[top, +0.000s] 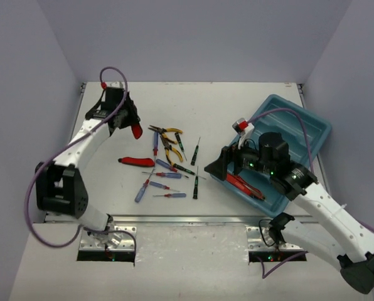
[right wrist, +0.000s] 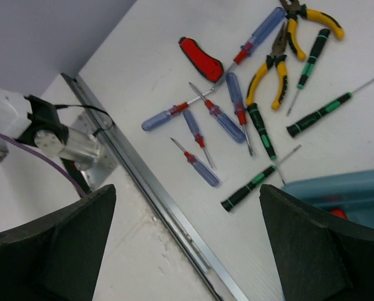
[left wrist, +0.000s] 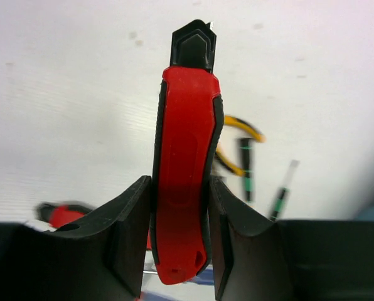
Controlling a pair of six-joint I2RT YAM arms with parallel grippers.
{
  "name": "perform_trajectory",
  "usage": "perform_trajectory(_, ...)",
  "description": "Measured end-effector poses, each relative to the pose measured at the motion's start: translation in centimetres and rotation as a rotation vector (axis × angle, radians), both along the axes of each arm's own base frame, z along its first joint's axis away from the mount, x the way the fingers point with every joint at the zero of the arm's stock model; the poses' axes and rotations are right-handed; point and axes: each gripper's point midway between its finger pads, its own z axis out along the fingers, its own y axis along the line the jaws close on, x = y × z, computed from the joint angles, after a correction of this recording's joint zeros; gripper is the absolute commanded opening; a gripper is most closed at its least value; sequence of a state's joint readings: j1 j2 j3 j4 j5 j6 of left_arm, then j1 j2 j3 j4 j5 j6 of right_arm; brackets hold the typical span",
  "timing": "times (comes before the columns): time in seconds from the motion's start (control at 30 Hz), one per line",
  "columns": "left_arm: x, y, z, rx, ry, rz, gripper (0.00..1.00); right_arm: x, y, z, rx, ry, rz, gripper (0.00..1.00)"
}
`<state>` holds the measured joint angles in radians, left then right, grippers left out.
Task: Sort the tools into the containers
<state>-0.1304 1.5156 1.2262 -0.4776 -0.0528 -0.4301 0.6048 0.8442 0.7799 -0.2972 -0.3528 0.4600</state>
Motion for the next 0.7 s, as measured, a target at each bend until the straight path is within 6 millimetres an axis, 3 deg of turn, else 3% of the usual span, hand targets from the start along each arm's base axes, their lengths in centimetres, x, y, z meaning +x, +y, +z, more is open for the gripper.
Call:
perform_trajectory(0.07,-2.4,-3.1,2.9,-0.089,-0.119,-0.017,0.0,0.9,1.7,-0.4,0.037,0.049,0.022,0.93)
perform_trajectory(0.13,-5.4,-8.3,4.7,-0.197,-0.188,-0.089,0.0,2.0,3.2,-1.4,0.052,0.104,0.033,0.93)
perform_trajectory(0.2,-8.5,-13.5,5.1,-0.319,-0.197,-0.182,0.0,2.9,4.5,-2.6,0.049,0.148,0.038,0.93)
perform_trajectory(0.27,-11.1,-16.5,4.2,-0.408,-0.16,-0.212,0.0,3.3,5.7,-3.7,0.032,0.173,0.042,0.92)
perform_trajectory(0.33,-12.3,-17.1,2.9,-0.449,-0.114,-0.182,0.0,3.5,6.9,-4.1,0.013,0.172,0.044,0.87)
perform_trajectory(0.4,-12.9,-17.4,2.5,-0.486,-0.091,-0.148,0.0,3.5,8.0,-3.9,-0.004,0.147,0.047,0.74)
perform_trajectory(0.57,-13.4,-18.5,4.4,-0.582,-0.116,-0.115,0.0,4.0,10.0,-2.7,-0.017,0.088,0.051,0.57)
perform_trajectory(0.63,-13.4,-18.7,5.1,-0.609,-0.131,-0.108,0.0,4.4,10.4,-2.9,-0.028,0.082,0.047,0.38)
perform_trajectory(0.7,-13.2,-18.8,5.6,-0.631,-0.143,-0.099,0.0,4.8,10.6,-3.4,-0.046,0.086,0.04,0.09)
